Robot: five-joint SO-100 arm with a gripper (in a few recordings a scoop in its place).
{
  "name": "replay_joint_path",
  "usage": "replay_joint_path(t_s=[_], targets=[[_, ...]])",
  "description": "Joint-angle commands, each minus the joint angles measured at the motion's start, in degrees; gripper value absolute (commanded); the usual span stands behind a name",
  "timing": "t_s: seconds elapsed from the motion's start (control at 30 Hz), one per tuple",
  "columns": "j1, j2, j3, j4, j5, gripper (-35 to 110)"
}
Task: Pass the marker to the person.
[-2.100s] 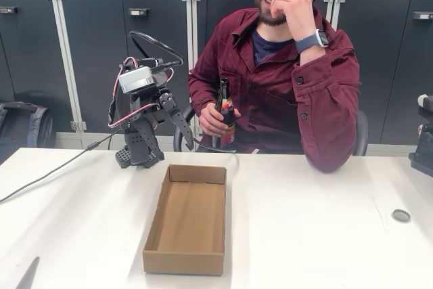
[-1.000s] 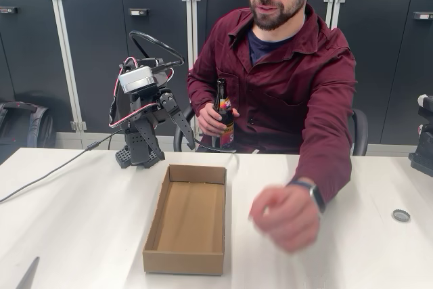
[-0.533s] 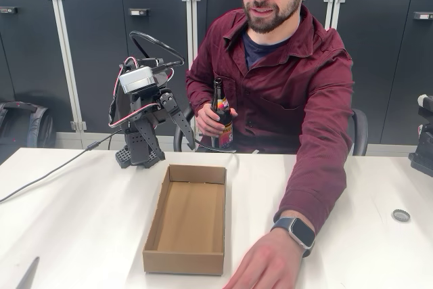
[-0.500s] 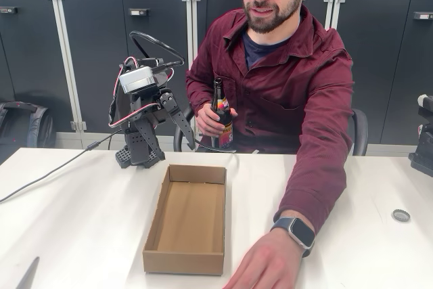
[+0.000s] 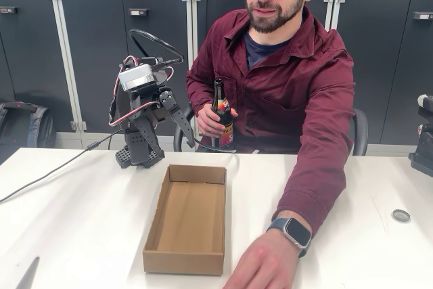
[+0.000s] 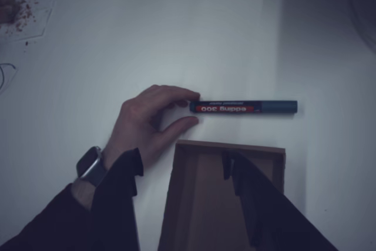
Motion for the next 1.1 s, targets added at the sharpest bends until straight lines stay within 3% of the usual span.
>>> replay_joint_path(t_s=[0.0, 1.07], targets=[[-0.26, 4.31, -1.23, 0.18, -0.35, 30], [-0.26, 4.75, -1.49, 0.97, -0.88, 30]])
